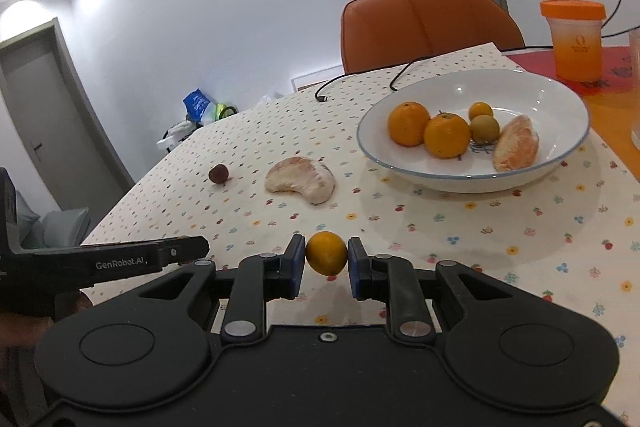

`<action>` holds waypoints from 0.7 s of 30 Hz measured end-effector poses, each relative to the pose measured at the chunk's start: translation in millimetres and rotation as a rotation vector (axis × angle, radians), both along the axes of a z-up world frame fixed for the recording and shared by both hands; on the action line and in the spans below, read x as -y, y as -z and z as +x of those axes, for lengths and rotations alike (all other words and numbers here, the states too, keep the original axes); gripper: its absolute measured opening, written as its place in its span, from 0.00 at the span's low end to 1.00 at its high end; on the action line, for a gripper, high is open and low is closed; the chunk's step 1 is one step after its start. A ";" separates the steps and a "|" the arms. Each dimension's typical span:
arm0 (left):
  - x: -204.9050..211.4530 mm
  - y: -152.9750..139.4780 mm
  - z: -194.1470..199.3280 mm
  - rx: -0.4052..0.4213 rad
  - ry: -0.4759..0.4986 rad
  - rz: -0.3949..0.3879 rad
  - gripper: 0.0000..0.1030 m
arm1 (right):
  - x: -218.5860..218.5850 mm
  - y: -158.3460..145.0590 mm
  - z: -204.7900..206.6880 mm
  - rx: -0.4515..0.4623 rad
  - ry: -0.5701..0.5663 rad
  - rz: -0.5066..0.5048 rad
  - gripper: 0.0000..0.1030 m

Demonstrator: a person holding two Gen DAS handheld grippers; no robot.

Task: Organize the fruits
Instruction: 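Carry both fruits over the white bowl and open both tools to release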

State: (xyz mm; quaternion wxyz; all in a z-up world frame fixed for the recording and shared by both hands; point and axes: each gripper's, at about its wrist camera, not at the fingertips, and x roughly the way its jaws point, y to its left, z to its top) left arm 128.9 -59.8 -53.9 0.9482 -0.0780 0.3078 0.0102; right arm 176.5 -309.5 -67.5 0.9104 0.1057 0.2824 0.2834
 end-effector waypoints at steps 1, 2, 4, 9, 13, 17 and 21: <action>3.2 -1.4 1.9 0.003 0.006 0.000 0.25 | 2.2 0.6 0.8 0.001 0.003 0.003 0.20; 6.5 -2.5 3.5 0.005 0.011 0.002 0.25 | 4.4 0.7 1.4 0.002 0.006 0.006 0.20; 14.1 -4.3 8.2 0.010 0.028 0.004 0.25 | 10.0 0.0 2.8 0.003 0.017 0.013 0.20; 32.1 -10.0 19.0 0.027 0.070 0.009 0.25 | 26.8 -4.9 6.0 0.020 0.055 0.027 0.20; 44.8 -13.5 26.8 0.038 0.100 0.014 0.25 | 40.6 -8.9 8.3 0.033 0.086 0.037 0.20; 55.3 -16.6 35.0 0.044 0.122 0.020 0.25 | 51.6 -11.5 11.6 0.042 0.111 0.045 0.21; 63.5 -18.7 42.8 0.051 0.140 0.021 0.25 | 60.1 -12.7 15.4 0.051 0.131 0.056 0.20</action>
